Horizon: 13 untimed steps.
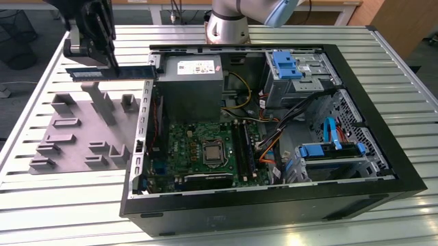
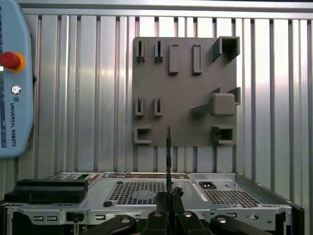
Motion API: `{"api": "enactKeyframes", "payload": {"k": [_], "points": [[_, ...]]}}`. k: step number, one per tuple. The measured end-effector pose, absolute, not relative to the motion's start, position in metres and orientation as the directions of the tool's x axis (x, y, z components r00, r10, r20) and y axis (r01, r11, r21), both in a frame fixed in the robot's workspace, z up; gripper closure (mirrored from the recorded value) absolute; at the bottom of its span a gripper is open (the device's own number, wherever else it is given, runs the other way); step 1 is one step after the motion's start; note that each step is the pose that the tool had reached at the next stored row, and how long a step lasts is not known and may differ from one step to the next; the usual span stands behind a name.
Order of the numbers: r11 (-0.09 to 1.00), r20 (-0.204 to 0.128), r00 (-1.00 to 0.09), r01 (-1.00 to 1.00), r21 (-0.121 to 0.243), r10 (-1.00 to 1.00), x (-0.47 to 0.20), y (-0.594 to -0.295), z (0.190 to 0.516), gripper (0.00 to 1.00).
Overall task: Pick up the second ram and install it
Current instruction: 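Pick up the second ram and move it above second insertion slot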
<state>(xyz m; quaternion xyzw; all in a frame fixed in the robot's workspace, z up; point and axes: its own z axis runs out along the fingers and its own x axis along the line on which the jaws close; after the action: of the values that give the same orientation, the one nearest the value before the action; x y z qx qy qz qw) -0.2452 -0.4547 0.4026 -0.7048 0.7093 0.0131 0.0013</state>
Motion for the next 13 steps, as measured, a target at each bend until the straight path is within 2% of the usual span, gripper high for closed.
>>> {"api": "enactKeyframes", "payload": {"k": [13], "points": [[0.006, -0.020, -0.006, -1.000, 0.017, -1.000, -0.2355, -0.4547, 0.4026, 0.86]]}}
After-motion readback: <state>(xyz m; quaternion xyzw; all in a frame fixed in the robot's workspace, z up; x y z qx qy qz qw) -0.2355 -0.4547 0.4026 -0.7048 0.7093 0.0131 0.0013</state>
